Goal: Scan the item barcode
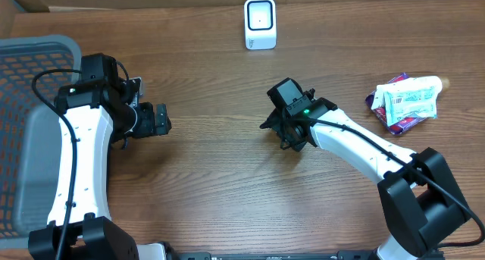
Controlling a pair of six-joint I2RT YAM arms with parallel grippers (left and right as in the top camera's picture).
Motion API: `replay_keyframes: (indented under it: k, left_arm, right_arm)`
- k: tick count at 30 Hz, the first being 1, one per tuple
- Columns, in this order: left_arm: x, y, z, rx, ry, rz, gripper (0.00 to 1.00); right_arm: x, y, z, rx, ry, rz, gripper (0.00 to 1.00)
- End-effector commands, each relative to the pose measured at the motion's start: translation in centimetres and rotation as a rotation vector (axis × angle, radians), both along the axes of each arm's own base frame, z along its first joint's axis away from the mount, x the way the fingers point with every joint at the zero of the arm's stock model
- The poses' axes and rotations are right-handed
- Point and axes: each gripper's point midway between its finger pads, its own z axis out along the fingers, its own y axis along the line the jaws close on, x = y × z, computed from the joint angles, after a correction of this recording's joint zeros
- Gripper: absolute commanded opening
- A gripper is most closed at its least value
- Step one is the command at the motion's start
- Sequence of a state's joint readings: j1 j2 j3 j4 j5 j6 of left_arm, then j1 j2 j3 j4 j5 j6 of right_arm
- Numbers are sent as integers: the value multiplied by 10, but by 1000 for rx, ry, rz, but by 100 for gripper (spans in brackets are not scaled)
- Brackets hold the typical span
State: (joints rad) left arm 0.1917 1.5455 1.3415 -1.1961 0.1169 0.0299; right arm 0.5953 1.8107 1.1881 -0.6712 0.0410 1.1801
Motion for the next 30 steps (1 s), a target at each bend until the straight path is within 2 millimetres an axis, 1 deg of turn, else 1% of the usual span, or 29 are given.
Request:
replay_keyframes:
  k: [1,7,10,14,16,19,23,26,29,30]
  left_arm:
    - [2,1,0,-3,-4,-12,100]
    - [2,1,0,-3,-4,-12,100]
    - [2,1,0,-3,-4,-12,100]
    - [2,1,0,-3,-4,-12,99]
    - [2,1,0,-3,-4,-12,100]
    - [2,1,0,-3,-4,-12,100]
    - [2,1,0,-3,-4,-12,100]
    - [2,1,0,-3,-4,-12,99]
    - [2,1,0,-3,-4,-12,100]
    - [2,1,0,-3,-4,-12,100]
  right_arm:
    - [9,-13,1,-85,-58,46,64]
    - [12,-15,2,-101,-73,54,63]
    - [17,-12,4,-111,-105,121,59]
    - [20,-10,5,-106,-121,130,59]
    - [22,-9,3,-104,-122,128,61]
    - [22,-8,-7,-105,-108,110,66]
    - [24,-7,-14,-102,-102,98,66]
    - [25,-7,-14,-101,-103,99,61]
    - [24,-5,-14,-96,-100,119,50]
    - [23,-3,-14,-89,-94,132,49]
